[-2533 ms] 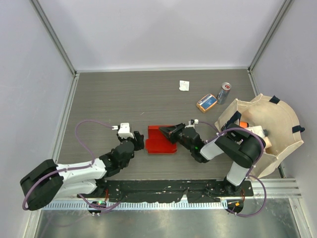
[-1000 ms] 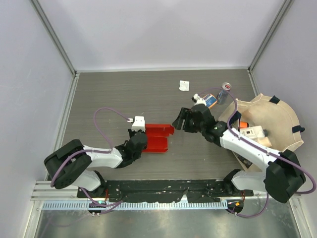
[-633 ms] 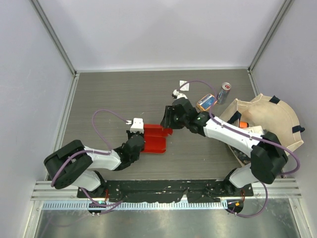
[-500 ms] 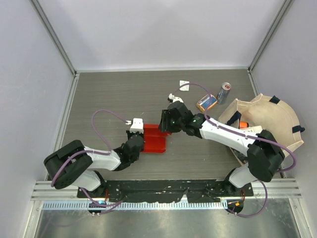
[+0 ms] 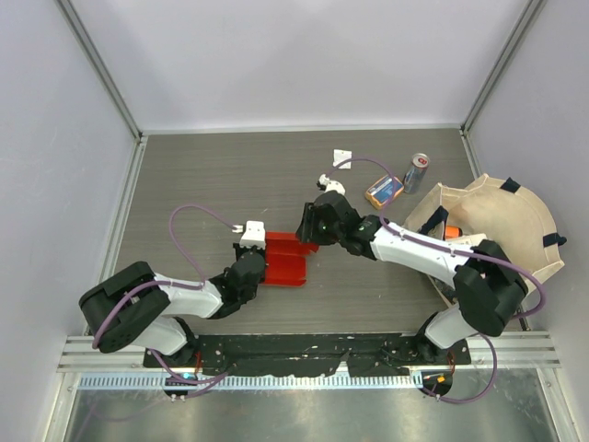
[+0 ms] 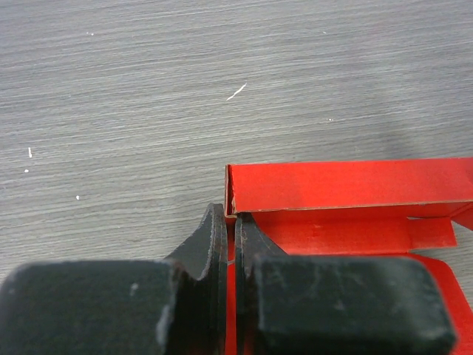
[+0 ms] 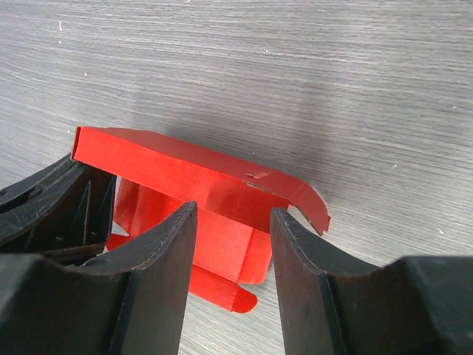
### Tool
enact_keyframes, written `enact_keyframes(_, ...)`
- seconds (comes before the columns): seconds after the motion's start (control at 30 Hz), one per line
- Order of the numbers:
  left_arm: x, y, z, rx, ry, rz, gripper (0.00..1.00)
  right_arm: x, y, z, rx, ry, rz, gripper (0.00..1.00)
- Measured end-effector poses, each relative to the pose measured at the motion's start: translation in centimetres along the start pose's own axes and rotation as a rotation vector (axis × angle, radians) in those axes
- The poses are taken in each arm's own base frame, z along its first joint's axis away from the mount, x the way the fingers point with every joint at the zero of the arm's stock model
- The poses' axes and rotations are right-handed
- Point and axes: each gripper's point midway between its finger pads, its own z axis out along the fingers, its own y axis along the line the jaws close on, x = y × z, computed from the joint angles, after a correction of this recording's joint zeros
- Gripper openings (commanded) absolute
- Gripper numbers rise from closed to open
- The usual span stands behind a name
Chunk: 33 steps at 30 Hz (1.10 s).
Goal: Fold the paper box
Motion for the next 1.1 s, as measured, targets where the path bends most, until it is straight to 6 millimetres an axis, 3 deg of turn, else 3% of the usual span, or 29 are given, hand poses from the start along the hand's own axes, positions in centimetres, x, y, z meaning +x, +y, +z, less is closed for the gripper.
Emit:
enact_keyframes(0.5,0.4,-0.1,0.0,0.004,0.013,-0.022,0.0,1.6,-0.2,2.5,-0.122,0.001,0.214,0.49)
enact_keyframes(0.8,1.0,-0.5,-0.1,0.013,0.028,-0.077,0.0,1.1,-1.3,1.9,-0.241,-0.038,0.436,0.38)
enact_keyframes(1.1,1.3,-0.6,-0.1,0.014,0.032,-0.1,0.0,0.3,0.2,2.1,-0.368,-0.022,0.545,0.37)
